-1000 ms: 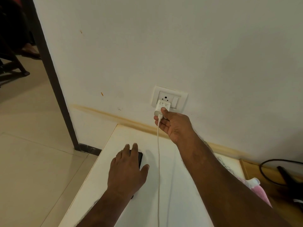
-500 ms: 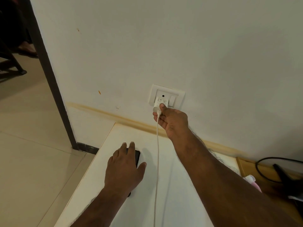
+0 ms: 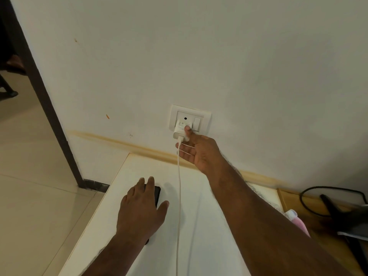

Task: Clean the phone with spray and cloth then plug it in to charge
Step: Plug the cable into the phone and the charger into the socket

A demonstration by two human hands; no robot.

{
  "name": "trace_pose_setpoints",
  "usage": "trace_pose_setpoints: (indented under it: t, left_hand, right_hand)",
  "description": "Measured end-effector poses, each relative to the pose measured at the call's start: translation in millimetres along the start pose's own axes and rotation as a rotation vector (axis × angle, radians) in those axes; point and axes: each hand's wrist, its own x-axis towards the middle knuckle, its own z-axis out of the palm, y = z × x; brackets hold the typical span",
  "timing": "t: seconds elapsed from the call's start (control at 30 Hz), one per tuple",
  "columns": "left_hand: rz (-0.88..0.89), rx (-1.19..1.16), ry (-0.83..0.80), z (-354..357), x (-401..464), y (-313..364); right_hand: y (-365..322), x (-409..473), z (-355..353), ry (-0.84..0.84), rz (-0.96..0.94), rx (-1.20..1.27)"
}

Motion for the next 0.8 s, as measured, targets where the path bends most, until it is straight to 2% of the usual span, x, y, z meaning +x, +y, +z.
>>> trace_pose_setpoints:
  t: [0.07, 0.13, 0.2, 0.53, 0.67, 0.8]
  left_hand:
    - [0.007, -0.002, 0.004, 0, 0, -1]
    - [0.014, -0.001, 0.015, 0, 0, -2]
    - [0.015, 0.004, 0.017, 0, 1, -4]
    - [0.007, 0.012, 0.020, -3, -1, -7]
    - [0.007, 0.030, 0.018, -3, -2, -8]
    - [0.004, 0.032, 0.017, -2, -2, -8]
  right_hand:
    - [-1, 5, -10, 0.121, -0.026, -0.149]
    - [-4, 10, -19, 0.302, -0.146, -0.400]
    - [-8, 13, -21, 0.390, -0.263, -0.606]
    - [-9, 23, -12, 0.513, -0.341, -1.020]
    - [-8, 23, -9, 0.583, -0.386, -1.031]
    - [-9, 22, -14, 0.526, -0.388, -1.080]
